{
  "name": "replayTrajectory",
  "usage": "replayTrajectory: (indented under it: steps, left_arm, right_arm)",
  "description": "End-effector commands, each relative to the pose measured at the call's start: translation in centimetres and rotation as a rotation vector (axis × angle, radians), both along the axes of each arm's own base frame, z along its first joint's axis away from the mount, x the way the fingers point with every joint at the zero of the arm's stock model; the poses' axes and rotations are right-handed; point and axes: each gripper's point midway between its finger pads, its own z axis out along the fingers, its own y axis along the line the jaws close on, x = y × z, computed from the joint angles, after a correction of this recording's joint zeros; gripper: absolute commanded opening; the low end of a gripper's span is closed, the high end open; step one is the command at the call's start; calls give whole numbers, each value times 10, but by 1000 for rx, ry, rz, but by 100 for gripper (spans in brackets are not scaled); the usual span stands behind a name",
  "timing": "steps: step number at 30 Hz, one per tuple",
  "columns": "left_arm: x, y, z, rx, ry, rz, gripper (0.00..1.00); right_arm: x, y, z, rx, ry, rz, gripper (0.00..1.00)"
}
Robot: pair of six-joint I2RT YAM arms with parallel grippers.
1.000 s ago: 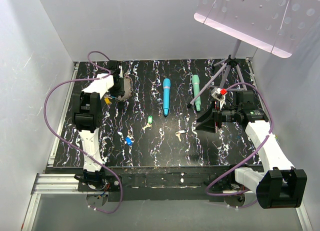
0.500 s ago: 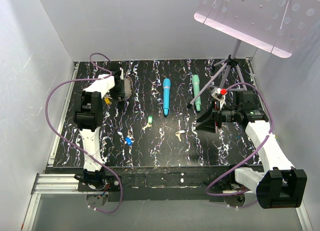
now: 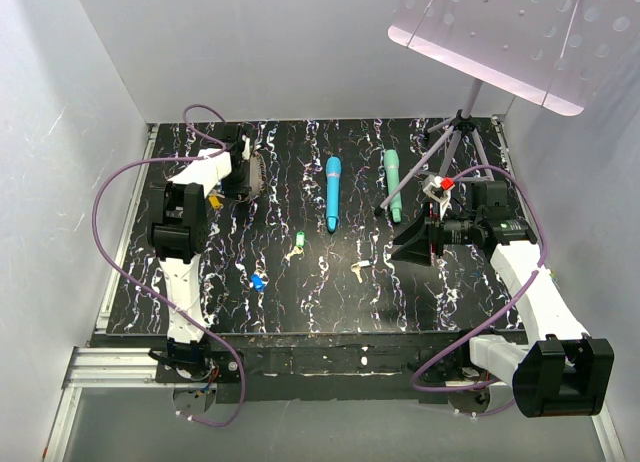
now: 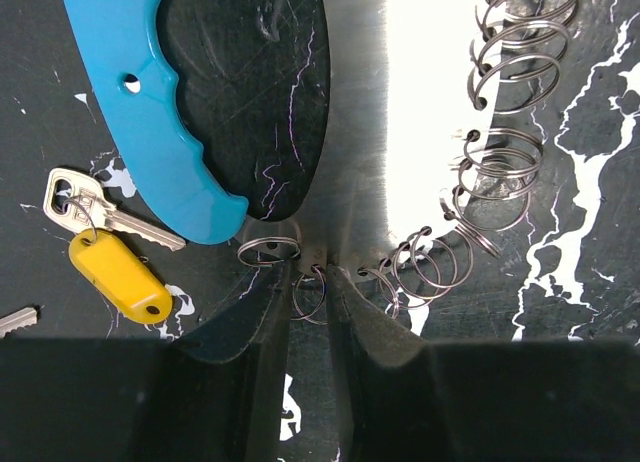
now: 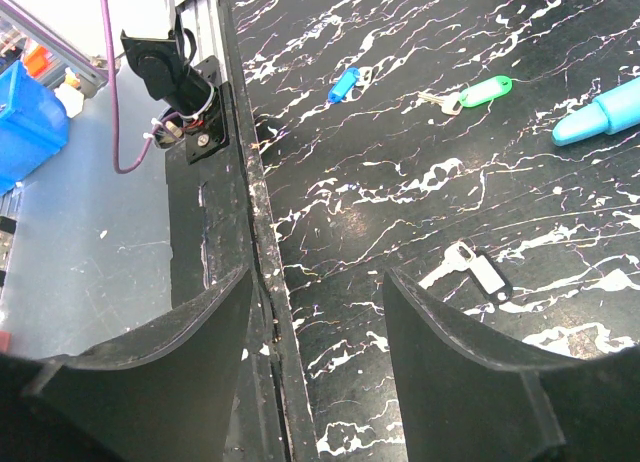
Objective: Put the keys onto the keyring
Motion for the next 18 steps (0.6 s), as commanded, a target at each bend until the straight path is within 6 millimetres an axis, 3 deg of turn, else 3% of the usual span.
replayTrajectory:
  steps: [1, 9, 18]
  left_arm:
    - [8, 1, 34, 14, -79, -19, 19]
    - [11, -5, 52, -24, -151, -36, 15]
    - [-1, -7, 54, -23, -155, -128, 24]
  right_arm:
    - [-2, 2, 11, 24, -36, 24, 63]
    - [-2, 2, 11, 25, -38, 23, 63]
    - [-2, 2, 11, 24, -36, 25, 63]
